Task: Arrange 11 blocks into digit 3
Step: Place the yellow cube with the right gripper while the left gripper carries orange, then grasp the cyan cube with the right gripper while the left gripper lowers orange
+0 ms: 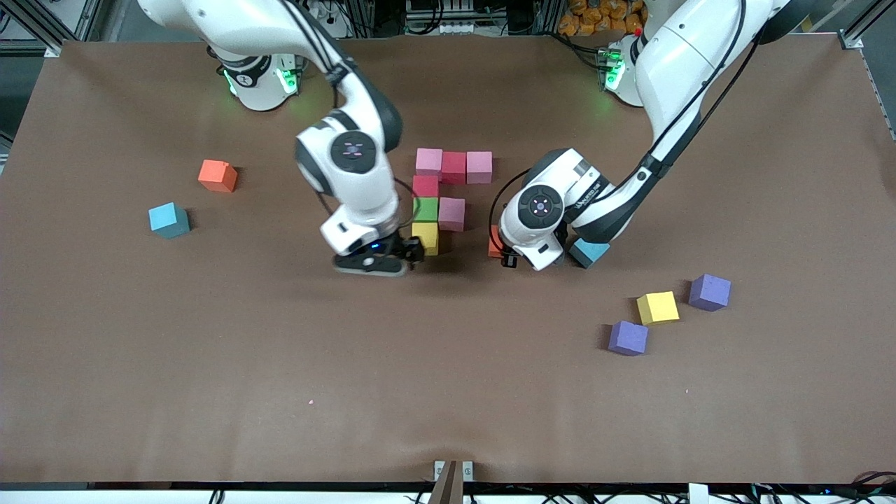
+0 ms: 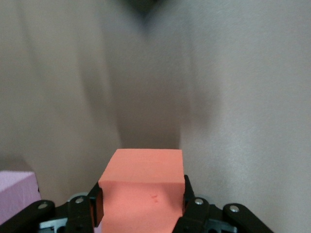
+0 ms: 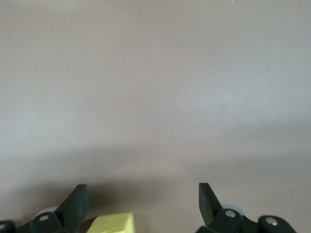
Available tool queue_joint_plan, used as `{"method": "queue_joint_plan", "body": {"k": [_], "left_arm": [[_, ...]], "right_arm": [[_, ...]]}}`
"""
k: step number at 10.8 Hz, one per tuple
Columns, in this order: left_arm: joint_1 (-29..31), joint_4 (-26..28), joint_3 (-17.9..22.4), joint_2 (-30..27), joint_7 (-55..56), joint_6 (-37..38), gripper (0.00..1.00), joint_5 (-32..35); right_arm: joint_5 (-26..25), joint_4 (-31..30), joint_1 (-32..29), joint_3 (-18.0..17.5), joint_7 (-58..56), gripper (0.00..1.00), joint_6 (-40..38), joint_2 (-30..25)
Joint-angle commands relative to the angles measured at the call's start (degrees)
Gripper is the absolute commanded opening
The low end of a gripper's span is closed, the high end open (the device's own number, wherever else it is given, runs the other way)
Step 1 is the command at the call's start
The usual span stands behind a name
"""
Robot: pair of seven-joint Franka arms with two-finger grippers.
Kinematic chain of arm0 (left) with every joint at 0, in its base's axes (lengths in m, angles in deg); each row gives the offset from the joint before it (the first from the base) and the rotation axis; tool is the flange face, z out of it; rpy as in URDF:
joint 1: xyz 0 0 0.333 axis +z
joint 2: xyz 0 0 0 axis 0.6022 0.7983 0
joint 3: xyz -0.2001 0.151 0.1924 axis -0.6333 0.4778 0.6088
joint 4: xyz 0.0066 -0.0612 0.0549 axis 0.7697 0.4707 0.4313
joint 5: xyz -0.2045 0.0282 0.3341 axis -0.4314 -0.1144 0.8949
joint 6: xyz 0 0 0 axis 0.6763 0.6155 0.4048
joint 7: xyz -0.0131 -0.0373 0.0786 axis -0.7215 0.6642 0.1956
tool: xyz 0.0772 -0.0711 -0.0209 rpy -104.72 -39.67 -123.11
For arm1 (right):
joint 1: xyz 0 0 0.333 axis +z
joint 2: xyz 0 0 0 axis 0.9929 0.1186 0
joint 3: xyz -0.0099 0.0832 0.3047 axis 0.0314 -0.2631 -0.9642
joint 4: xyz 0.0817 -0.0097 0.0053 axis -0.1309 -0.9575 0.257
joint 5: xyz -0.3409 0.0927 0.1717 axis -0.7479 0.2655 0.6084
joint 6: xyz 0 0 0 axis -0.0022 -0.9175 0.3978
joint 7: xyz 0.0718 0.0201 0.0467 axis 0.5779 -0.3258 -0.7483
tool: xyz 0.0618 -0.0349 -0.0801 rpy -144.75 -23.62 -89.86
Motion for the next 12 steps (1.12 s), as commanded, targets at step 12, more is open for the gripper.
{"method": "queue_joint_plan", "body": {"k": [12], "left_arm": [[-3.08, 12.99, -0.42, -4.54, 14.71, -15.32, 0.46, 9.13]], "right_arm": [[-0.19, -34.38, -48.93, -1.12, -69.37, 1.0, 13.27, -17.87]]}}
